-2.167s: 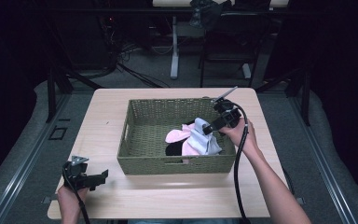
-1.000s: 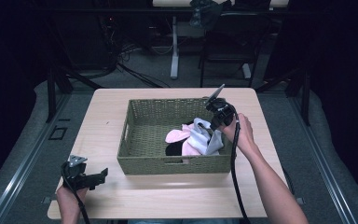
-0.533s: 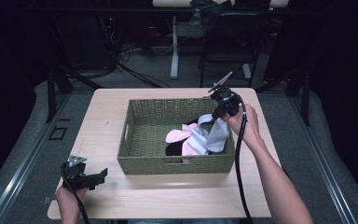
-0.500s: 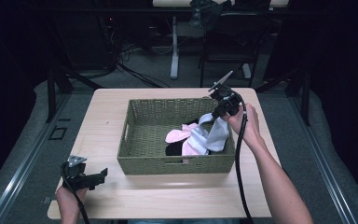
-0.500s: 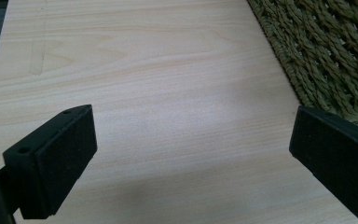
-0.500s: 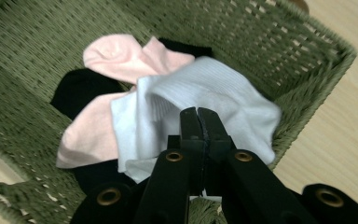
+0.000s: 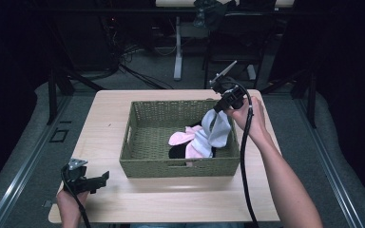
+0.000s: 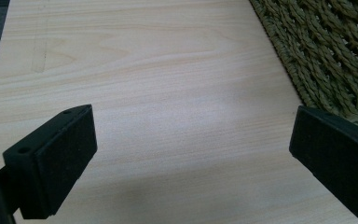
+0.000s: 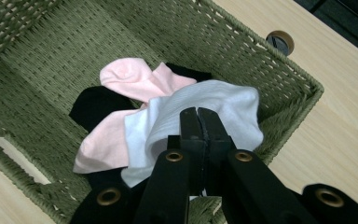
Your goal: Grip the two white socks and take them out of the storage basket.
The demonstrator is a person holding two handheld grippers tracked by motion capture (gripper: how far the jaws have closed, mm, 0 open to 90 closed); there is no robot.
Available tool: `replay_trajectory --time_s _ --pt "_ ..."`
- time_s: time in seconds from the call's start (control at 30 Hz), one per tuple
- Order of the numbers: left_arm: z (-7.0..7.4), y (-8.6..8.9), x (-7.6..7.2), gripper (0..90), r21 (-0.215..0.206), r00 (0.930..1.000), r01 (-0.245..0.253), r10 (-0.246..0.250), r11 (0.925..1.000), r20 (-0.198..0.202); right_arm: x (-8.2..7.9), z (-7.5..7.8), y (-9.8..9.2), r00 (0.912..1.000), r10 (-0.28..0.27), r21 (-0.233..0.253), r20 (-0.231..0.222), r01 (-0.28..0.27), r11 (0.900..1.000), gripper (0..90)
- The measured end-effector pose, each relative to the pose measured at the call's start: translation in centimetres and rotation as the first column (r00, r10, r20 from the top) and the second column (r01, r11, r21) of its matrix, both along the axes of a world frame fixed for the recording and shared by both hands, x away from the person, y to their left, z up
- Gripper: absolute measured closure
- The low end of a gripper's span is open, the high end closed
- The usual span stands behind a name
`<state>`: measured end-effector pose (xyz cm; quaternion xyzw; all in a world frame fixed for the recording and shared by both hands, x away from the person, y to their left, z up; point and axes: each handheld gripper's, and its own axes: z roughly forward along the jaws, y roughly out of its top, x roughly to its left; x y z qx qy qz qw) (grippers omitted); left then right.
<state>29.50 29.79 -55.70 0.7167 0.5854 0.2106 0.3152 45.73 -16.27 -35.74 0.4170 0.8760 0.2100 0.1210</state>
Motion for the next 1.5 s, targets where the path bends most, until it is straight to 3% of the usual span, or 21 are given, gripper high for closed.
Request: replay_trajectory --time_s 0.67,1.13,1.5 --pt "0.0 0.0 0.0 0.8 0.001 1.0 -0.002 0.002 1.0 0.0 0.2 2.7 -0.4 0.9997 0.014 -0.001 0.02 -0.014 1.0 90.0" --pt "0.0 0.0 0.0 0.8 -0.002 1.0 0.0 0.0 1.0 -0.006 -0.2 5.9 -0.7 0.9981 0.017 0.005 0.06 -0.017 1.0 89.9" --pt "-0.1 0.0 0.0 0.8 -0.007 1.0 -0.003 0.003 1.0 0.0 -0.9 7.7 -2.3 0.9956 0.0 -0.018 0.093 0.001 1.0 89.8"
